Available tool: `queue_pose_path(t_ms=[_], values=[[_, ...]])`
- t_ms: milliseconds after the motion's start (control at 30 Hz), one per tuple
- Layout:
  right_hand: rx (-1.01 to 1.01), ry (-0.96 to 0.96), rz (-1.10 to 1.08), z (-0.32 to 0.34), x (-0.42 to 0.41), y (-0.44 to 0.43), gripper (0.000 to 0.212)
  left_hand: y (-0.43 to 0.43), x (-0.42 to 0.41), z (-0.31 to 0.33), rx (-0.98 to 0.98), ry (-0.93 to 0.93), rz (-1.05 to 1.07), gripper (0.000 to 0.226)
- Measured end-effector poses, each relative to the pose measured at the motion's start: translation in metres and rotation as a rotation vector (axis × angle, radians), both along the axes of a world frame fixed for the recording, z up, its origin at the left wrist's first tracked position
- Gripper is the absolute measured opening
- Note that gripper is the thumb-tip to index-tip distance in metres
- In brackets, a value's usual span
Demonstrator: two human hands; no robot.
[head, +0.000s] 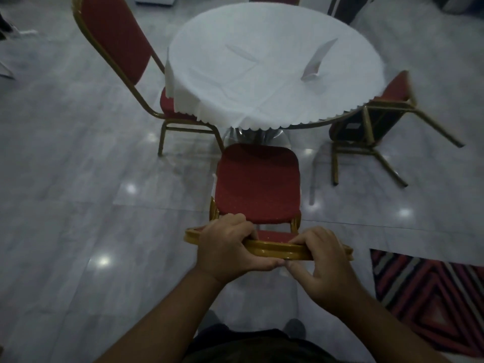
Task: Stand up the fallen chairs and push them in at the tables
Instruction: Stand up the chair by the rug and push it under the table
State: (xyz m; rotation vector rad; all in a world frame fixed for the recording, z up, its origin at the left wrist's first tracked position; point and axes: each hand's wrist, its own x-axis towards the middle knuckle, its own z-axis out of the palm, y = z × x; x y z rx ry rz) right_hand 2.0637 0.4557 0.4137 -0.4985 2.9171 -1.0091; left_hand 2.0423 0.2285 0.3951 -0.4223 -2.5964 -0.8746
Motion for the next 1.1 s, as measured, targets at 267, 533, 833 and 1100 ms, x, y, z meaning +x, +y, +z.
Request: queue_pose_path(t_ms=[267, 533, 833, 1100], values=[[0.096, 0.098, -0.201, -0.002, -0.037, -0.005, 0.023, 0.021, -0.028, -0.002, -0.117, 0.004, 0.08, 0.04], [0.162, 0.202, -0.242, -0.011, -0.069, -0.008, 0.032, 0.025, -0.059, -0.008, -0.145, -0.006, 0.164, 0.041], [0.162, 0.288, -0.264, -0.02, -0.102, -0.011, 0.034, 0.025, -0.092, -0.01, -0.155, -0.009, 0.227, 0.049], [0.147, 0.305, -0.286, -0.024, -0.127, -0.015, 0.037, 0.022, -0.117, -0.012, -0.155, 0.03, 0.236, 0.05]])
